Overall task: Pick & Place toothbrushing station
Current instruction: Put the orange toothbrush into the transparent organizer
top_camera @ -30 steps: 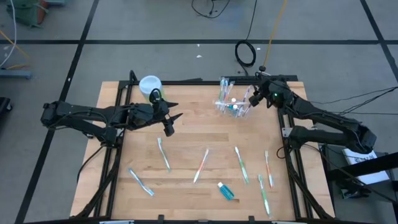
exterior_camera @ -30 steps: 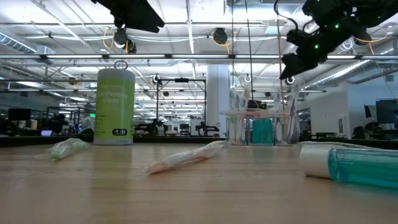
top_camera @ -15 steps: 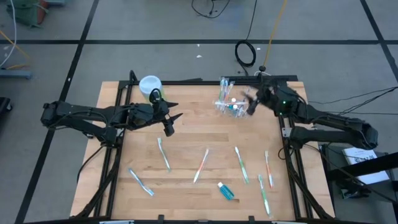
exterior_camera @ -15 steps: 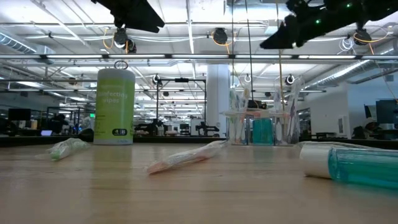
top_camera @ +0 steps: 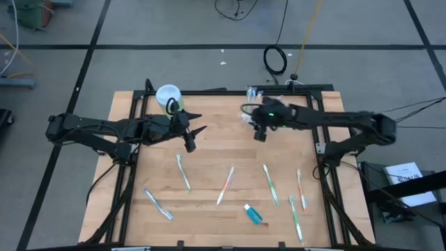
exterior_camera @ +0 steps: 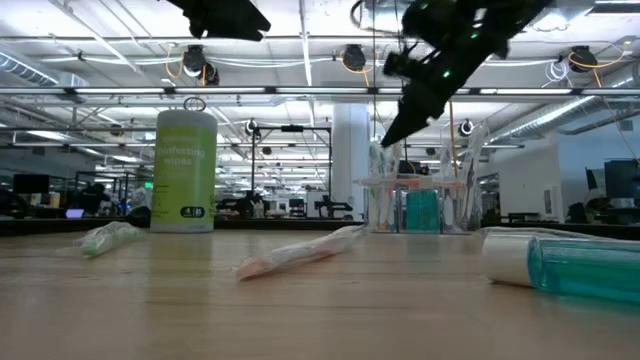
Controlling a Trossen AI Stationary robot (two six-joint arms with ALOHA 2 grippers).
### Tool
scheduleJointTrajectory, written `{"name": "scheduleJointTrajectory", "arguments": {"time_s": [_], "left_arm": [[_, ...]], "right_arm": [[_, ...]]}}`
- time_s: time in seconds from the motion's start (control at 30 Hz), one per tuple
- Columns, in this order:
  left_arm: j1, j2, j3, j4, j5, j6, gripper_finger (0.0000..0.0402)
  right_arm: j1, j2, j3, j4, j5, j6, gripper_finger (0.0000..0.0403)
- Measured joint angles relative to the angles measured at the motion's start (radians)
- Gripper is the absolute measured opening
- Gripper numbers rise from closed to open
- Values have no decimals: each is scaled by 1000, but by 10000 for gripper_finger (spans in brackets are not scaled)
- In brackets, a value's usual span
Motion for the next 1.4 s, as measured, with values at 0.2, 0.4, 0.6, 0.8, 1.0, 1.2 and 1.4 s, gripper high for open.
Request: {"name": "scheduleJointTrajectory", "arguments": {"time_s": [0.2,0.4,0.6,0.8,1.0,1.2,1.4], "left_arm": [[0,0,0,0,3,4,218],[0,0,0,-16,3,24,218],[0,0,0,-31,56,13,218],[0,0,0,-44,85,-11,218],[0,0,0,-61,85,-36,218],[0,0,0,-61,85,-36,218],[0,0,0,-62,85,-32,218]], "right_arm": [[-57,183,112,-64,9,-23,164],[-91,236,129,-43,58,-57,164],[-99,237,129,-64,29,-40,164],[-94,229,130,-83,26,-34,164],[-96,231,129,-144,27,-24,164],[-102,231,129,-132,27,-25,136],[-117,231,129,-132,29,-23,68]]}}
